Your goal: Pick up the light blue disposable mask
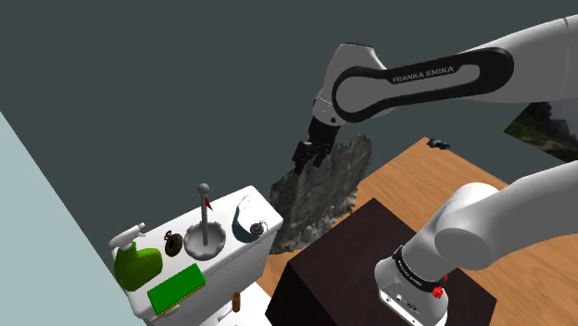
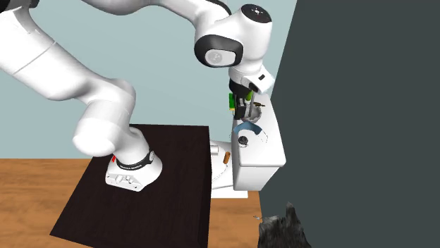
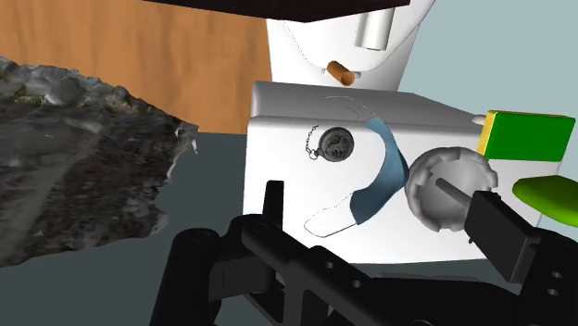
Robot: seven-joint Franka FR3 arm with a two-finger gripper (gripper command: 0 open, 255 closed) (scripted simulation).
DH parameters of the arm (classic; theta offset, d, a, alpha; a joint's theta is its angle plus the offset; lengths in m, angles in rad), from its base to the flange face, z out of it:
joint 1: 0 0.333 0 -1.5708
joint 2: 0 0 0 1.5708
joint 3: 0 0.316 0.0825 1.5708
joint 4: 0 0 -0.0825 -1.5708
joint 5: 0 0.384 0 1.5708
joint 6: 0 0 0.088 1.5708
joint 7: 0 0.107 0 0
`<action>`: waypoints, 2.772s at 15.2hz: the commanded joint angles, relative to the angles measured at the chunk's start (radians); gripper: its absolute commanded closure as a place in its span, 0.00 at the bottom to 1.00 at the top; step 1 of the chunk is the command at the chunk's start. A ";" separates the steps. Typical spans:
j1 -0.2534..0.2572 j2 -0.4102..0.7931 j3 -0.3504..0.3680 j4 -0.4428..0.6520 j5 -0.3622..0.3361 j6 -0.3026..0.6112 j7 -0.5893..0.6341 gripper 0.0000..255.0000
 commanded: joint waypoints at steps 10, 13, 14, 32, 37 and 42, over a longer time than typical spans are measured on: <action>0.069 0.433 0.087 0.081 0.115 0.356 0.034 0.00; 0.087 0.558 0.103 0.135 0.132 0.429 0.042 0.00; 0.093 0.600 0.108 0.155 0.136 0.451 0.045 0.00; 0.150 1.019 0.127 0.382 0.152 0.651 0.043 1.00; 0.148 1.011 0.129 0.375 0.154 0.651 0.042 1.00; 0.150 1.006 0.126 0.380 0.150 0.641 0.047 1.00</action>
